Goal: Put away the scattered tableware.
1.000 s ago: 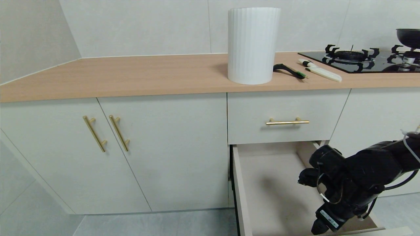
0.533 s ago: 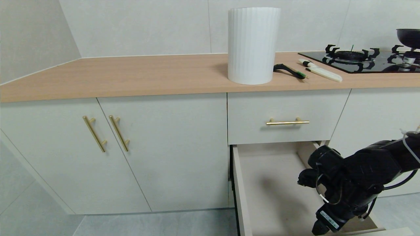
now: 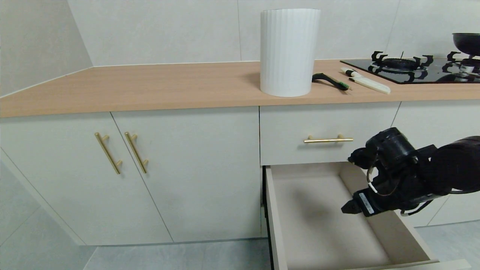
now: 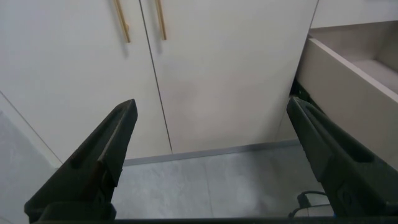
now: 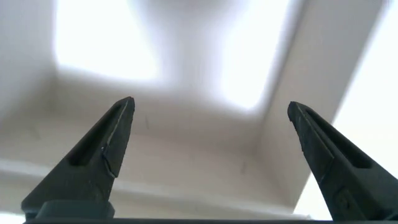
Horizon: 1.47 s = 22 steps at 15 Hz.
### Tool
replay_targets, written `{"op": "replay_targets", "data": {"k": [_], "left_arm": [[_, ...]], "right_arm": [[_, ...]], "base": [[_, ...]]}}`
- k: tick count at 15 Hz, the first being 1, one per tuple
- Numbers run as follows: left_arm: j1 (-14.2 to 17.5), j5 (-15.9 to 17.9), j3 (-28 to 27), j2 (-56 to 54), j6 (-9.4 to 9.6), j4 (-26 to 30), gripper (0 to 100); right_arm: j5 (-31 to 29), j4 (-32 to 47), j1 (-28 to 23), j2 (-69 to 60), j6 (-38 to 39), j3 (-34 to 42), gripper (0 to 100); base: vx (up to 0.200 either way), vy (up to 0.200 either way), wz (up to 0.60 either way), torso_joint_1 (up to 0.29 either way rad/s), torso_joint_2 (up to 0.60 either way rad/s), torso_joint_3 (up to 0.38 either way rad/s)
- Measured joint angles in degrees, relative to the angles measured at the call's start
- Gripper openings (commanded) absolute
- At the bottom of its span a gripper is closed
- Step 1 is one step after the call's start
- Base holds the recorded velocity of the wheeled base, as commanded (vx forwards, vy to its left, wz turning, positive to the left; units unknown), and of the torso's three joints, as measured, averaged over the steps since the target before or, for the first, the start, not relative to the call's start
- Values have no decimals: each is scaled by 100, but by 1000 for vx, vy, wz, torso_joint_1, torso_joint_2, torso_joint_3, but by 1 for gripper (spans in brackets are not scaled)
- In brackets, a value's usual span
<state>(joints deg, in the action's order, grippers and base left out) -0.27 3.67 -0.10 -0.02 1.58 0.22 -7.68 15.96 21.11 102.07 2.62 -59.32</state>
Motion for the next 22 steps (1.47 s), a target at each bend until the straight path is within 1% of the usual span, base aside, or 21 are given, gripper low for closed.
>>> {"op": "replay_targets", "data": {"k": [3,7,9,12,15,22], "left_arm": [[0,0,0,0,0,0,100],[0,0,0,0,0,-1,100],[2,2,0,0,0,-1,100],[0,2,0,0,-2,0,100],[0,2,2,0,-2,2,100],[0,2,0,0,-2,0,100]], "right_arm": [[-9,-622,-98,-307,195,9,100],[-9,-1095,-119,-528,250,133,100],[-9,-1625,-119,-579,241,323,100],[-22,-2219,-119,-601,197,612,100],[-20,-2266,-116,-616,167,709,100],[-145,-2276,-124,-585,169,712,100]], "base": [[0,0,0,0,0,0],[0,0,0,0,0,0],[0,0,0,0,0,0],[0,0,0,16,-102,-76],[0,0,0,100,-266,-286],[0,0,0,157,-503,-303]]}}
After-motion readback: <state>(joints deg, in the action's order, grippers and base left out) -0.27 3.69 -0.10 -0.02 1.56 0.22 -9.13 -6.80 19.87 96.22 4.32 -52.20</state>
